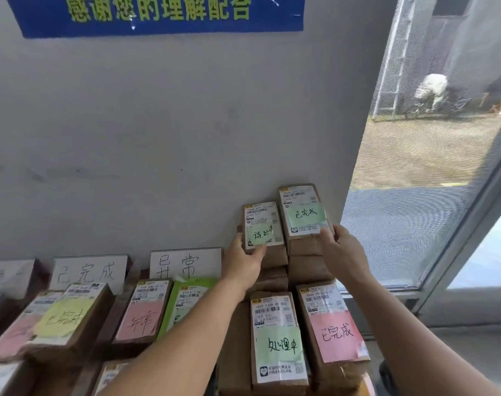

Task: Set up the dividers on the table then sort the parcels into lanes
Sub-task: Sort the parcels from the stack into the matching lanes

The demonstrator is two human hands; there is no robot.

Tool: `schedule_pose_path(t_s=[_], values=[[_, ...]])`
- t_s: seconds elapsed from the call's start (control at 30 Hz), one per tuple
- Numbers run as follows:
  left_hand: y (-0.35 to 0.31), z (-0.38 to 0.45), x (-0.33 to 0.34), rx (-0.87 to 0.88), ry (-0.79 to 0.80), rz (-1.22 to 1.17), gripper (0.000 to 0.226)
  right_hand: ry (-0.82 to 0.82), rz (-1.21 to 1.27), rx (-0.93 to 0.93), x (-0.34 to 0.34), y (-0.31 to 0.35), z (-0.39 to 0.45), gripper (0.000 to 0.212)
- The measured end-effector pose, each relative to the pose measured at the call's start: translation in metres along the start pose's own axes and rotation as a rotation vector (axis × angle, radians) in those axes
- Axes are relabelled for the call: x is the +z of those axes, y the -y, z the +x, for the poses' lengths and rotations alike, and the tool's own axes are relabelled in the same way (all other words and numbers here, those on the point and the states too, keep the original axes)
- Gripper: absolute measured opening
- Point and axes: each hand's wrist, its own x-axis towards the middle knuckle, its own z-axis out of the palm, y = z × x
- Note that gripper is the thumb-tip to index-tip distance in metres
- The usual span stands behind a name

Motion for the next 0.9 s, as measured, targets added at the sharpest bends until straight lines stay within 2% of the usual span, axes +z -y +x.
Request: schedule_pose_path(t_s=[0.07,0.23,0.43,0.9], values=[[0.0,-0.002,-0.001,0.024,-0.002,-0.034,0.038,-0.012,0.012,-0.017,-0.004,0.004,-0.001,0.031],[-0.002,-0.01,-0.008,0.01,-0.054,-0.166,0.053,-0.007,0.066,-0.051,-0.008,0.009,-0.009,0.028],[-0.004,-0.026,-0.022,0.027,-0.156,-0.244,0.039,0.005,0.126,-0.087,-0.012,0.015,-0.03,0.02],[0.002,-0.109,-0.08,0.048,-0.172,-0.361,0.042,0.149,0.26,-0.133,-0.006,0.042,-0.098,0.019]])
